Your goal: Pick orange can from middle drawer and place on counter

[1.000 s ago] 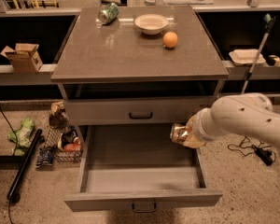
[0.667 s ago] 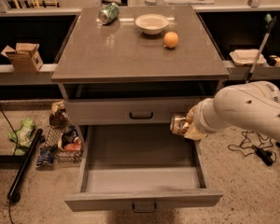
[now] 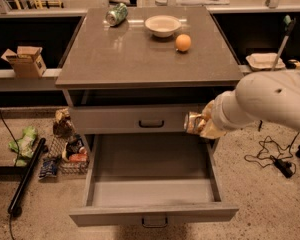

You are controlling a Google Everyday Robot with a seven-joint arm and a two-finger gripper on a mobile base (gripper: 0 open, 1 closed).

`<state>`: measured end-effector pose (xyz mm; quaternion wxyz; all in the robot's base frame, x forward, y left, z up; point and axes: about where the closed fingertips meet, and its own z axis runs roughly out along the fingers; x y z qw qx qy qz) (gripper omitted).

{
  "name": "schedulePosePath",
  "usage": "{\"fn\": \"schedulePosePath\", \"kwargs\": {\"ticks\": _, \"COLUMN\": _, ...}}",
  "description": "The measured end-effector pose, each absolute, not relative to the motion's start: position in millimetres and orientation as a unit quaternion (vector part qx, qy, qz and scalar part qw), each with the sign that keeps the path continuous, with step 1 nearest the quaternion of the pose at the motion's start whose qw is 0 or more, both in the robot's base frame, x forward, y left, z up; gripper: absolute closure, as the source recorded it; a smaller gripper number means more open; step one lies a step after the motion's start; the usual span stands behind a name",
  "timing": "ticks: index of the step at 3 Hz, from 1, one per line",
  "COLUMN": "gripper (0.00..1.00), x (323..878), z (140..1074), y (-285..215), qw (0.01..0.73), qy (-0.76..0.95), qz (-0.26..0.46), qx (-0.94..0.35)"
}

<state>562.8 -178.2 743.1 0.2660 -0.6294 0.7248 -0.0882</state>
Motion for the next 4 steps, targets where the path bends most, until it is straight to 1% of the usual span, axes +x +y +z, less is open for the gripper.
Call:
{"fn": "schedulePosePath", "kwargs": {"ticks": 1, "gripper": 1.00, "x": 586.5, "z": 810.0, "y": -174.5, "qw": 0.270, "qy": 0.698, "qz": -0.107, "qx": -0.655}}
{"fn": "schedulePosePath", "kwargs": {"ticks": 2, "gripper": 1.00, "x": 621.8, "z": 884.5, "y": -164.3, "qw": 0.282, "qy": 0.675, "qz": -0.127, "qx": -0.670}}
{"fn": "schedulePosePath", "kwargs": {"ticks": 3, "gripper": 1.00, "x": 621.2, "z": 883.1, "y": -164.2, "qw": 0.281, "qy": 0.675, "qz": -0.126, "qx": -0.670}}
{"fn": "schedulePosePath", "kwargs": {"ticks": 4, "gripper": 1.00, "x": 637.9, "z": 891.1, "y": -164.2, "qw": 0.288, "qy": 0.681, "qz": -0.116, "qx": -0.663}}
